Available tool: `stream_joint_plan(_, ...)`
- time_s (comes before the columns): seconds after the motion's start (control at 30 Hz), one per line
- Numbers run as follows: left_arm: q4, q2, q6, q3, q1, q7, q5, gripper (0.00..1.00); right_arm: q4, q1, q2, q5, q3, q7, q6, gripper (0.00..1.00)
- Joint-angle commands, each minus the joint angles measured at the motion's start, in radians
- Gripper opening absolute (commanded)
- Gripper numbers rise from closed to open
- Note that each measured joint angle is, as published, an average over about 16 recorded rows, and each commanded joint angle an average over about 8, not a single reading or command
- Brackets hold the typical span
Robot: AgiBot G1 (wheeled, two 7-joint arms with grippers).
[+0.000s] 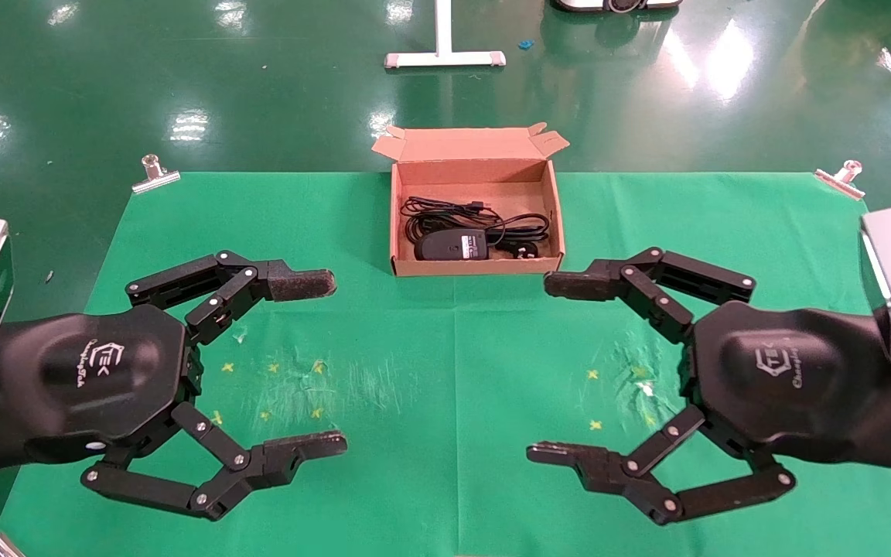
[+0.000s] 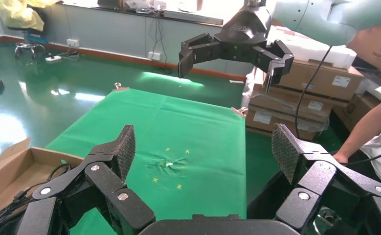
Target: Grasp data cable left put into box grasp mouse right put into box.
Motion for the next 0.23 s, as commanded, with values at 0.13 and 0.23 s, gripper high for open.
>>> stream_joint_plan(0.13, 0.0, 0.0, -0.001, 0.001, -0.001, 0.0, 0.002, 1.0, 0.0, 0.0, 0.0, 0.0, 0.0, 0.0, 0.0, 1.0)
stream_joint_plan(0.23, 0.001, 0.0, -0.001, 0.001, -0.001, 0.0, 0.002, 1.0, 0.0, 0.0, 0.0, 0.0, 0.0, 0.0, 0.0, 1.0)
